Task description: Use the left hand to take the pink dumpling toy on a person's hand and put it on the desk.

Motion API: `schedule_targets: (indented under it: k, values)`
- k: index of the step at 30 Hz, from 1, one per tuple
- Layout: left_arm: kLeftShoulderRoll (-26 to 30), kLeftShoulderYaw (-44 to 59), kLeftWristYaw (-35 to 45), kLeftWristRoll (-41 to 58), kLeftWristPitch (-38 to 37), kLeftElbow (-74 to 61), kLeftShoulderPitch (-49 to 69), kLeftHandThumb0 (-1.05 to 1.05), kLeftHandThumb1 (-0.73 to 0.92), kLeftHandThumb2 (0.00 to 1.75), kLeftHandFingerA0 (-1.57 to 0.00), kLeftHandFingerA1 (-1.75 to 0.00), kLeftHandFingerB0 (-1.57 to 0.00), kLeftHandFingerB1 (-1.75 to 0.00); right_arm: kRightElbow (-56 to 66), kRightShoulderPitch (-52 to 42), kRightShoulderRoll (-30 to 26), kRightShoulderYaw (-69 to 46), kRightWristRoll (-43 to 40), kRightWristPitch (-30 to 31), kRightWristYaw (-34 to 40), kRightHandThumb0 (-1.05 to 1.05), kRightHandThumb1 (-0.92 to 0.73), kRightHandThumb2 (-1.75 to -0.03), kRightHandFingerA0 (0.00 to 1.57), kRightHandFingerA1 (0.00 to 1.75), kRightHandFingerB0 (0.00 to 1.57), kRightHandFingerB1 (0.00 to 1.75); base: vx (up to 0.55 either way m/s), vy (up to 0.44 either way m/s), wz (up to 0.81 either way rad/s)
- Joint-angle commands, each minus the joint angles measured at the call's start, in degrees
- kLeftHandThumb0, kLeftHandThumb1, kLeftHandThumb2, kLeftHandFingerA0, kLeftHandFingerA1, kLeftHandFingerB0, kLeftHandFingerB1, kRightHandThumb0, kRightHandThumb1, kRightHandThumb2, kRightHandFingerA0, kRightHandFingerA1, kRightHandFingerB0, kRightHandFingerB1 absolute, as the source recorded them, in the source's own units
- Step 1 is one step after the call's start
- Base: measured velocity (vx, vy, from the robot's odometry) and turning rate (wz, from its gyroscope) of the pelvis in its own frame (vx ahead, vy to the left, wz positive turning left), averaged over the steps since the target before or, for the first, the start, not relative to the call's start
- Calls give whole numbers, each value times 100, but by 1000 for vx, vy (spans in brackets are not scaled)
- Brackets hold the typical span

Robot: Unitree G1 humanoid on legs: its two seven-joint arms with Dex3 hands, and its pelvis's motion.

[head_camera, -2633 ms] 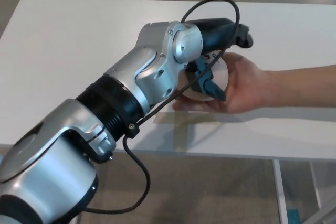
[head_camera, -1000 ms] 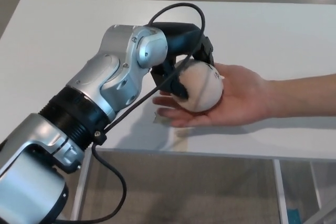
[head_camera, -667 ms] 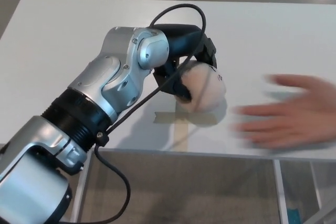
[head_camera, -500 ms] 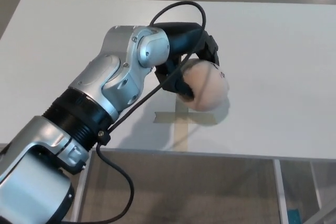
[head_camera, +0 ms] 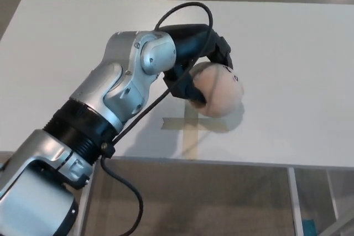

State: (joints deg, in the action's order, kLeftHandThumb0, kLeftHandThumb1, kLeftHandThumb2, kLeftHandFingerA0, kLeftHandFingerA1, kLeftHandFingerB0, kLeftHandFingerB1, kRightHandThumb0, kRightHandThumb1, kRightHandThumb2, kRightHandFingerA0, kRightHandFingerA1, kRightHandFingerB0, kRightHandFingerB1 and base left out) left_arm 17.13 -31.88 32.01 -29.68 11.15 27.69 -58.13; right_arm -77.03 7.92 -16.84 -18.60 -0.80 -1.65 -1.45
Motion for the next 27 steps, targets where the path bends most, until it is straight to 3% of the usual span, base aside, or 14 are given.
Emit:
schedule_targets:
  k: [1,4,5,6,7,11,17,19,20,24,26,27]
  values:
    - [-28,34,0,-142,-11,-12,-26,-21,75,62,-88,-110,-91,-61,-5,-18,-10,-37,-79,48,-58,-36,-60,-57,77,49,58,43,0,0,0]
    - [14,78,64,-141,8,-60,-52,-21,75,62,-88,-110,-90,-58,-1,-49,6,-55,-97,28,-93,-36,-60,-57,76,48,58,43,0,0,0]
    - [68,144,109,-111,21,-100,-102,-22,76,63,-94,-88,-85,-53,-2,-61,4,-41,-82,23,-103,-36,-60,-57,75,48,58,42,0,0,0]
    - [68,144,109,-111,21,-100,-102,-22,76,63,-94,-88,-85,-53,-2,-61,4,-41,-82,23,-103,-36,-60,-57,75,48,58,42,0,0,0]
    - [170,264,174,-46,2,-121,-202,-22,77,63,-95,-74,-85,-53,-3,-70,-8,-36,-72,22,-97,-37,-60,-57,75,48,58,42,0,0,0]
    - [458,602,296,79,18,-272,-266,-24,77,63,-94,-81,-86,-54,1,-144,-53,7,-22,4,-80,-37,-60,-57,74,48,58,42,0,0,0]
    - [1244,1214,138,236,-471,-290,-11,-24,77,63,-93,-68,-81,-50,11,-169,-99,73,13,18,-98,-37,-60,-57,75,48,58,42,0,0,0]
    - [1441,1339,114,276,-632,-190,52,-23,77,63,-94,-73,-85,-54,12,-157,-112,98,26,26,-103,-37,-60,-57,75,48,58,42,0,0,0]
    - [1669,1478,97,311,-750,-93,152,-23,77,62,-97,-88,-89,-63,14,-160,-129,134,52,28,-90,-37,-60,-57,76,48,59,43,0,0,0]
    - [1983,1697,73,371,-879,29,327,-23,77,62,-98,-92,-89,-64,13,-178,-139,188,72,23,-59,-37,-60,-57,76,48,59,43,0,0,0]
    - [2275,1948,67,495,-1024,181,576,-19,77,63,-96,-111,-90,-66,21,-227,-139,243,87,-17,-75,-37,-60,-57,76,48,59,43,0,0,0]
    - [2325,1984,75,499,-1015,149,647,-19,77,63,-96,-111,-90,-66,19,-248,-135,250,84,-25,-80,-37,-60,-57,76,48,59,43,0,0,0]
